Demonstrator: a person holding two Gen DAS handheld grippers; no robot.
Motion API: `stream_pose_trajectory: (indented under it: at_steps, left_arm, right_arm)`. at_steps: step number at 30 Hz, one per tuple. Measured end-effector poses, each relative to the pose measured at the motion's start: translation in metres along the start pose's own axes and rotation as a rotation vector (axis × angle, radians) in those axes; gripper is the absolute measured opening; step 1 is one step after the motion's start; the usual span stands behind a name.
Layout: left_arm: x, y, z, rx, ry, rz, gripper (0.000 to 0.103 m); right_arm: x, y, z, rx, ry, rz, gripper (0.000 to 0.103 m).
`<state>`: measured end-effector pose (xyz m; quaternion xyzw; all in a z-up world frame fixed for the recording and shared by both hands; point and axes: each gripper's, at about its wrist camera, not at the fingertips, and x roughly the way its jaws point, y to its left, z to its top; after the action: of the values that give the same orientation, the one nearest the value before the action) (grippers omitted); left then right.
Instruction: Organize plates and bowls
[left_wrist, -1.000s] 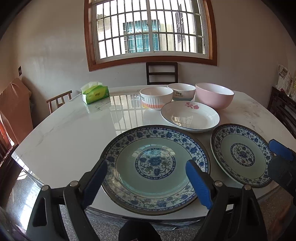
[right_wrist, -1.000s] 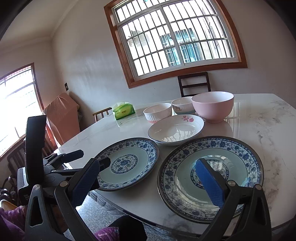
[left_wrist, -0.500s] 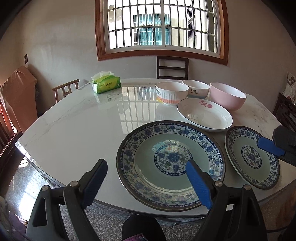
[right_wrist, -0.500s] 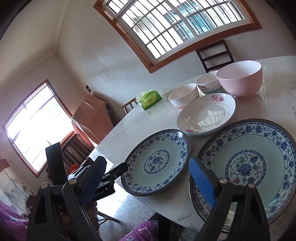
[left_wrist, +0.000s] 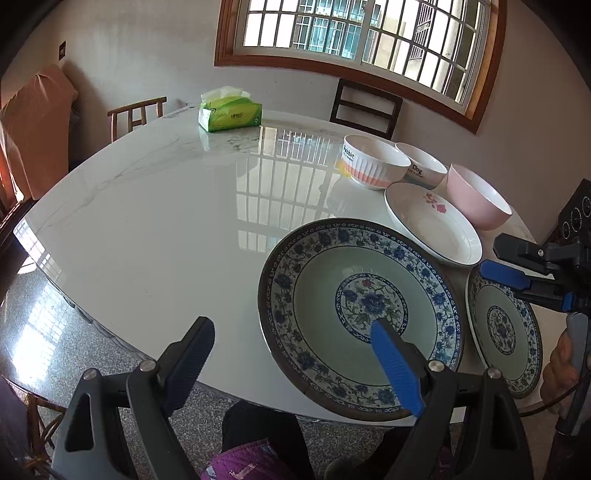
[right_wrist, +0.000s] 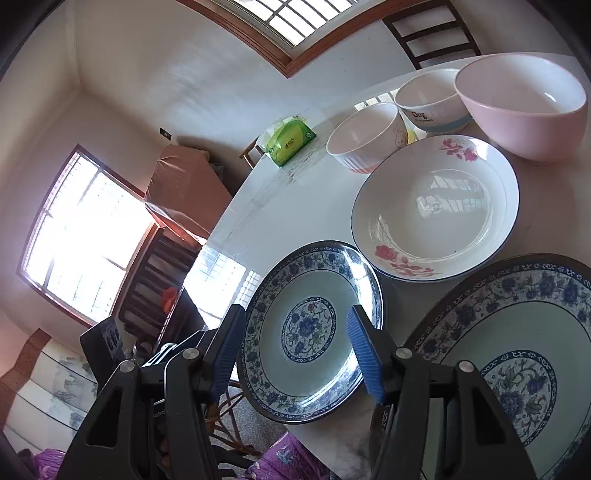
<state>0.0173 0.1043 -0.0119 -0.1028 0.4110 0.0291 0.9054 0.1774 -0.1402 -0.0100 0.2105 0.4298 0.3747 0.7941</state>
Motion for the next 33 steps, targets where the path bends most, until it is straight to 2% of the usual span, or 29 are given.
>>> stream_pose_trajectory:
  at_steps: [4, 12, 16, 19, 22, 24, 26, 27, 28, 31, 33]
  left_arm:
    - [0.007, 0.003, 0.002, -0.018, 0.031, -0.041, 0.088]
    - [0.019, 0.019, 0.005, -0.094, 0.074, -0.064, 0.089]
    - [0.033, 0.030, 0.006, -0.141, 0.144, -0.113, 0.089]
    - [0.038, 0.036, 0.004, -0.177, 0.163, -0.149, 0.088]
    - [0.037, 0.034, 0.004, -0.158, 0.155, -0.128, 0.088]
    - [0.038, 0.031, 0.004, -0.139, 0.156, -0.120, 0.080]
    - [0.040, 0.027, 0.004, -0.112, 0.162, -0.107, 0.046]
    - [0.041, 0.026, 0.004, -0.106, 0.170, -0.104, 0.034]
    - [0.042, 0.026, 0.003, -0.105, 0.174, -0.111, 0.026]
    - [0.041, 0.027, 0.003, -0.108, 0.160, -0.110, 0.025]
    - [0.041, 0.027, 0.003, -0.107, 0.153, -0.102, 0.025]
  right_arm:
    - [0.016, -0.006, 0.006, 0.000, 0.045, -0.031, 0.056]
    - [0.038, -0.022, 0.015, 0.009, 0.104, -0.100, 0.056]
    - [0.049, -0.026, 0.016, 0.012, 0.131, -0.120, 0.057]
    - [0.057, -0.026, 0.016, 0.005, 0.158, -0.132, 0.059]
    - [0.062, -0.029, 0.016, 0.014, 0.170, -0.125, 0.059]
    - [0.065, -0.030, 0.018, 0.020, 0.177, -0.121, 0.059]
    - [0.068, -0.030, 0.020, 0.025, 0.179, -0.120, 0.060]
    - [0.069, -0.030, 0.020, 0.026, 0.179, -0.122, 0.059]
    - [0.070, -0.030, 0.020, 0.028, 0.179, -0.129, 0.056]
    - [0.073, -0.033, 0.018, 0.027, 0.190, -0.146, 0.046]
    - [0.072, -0.032, 0.017, 0.021, 0.187, -0.153, 0.043]
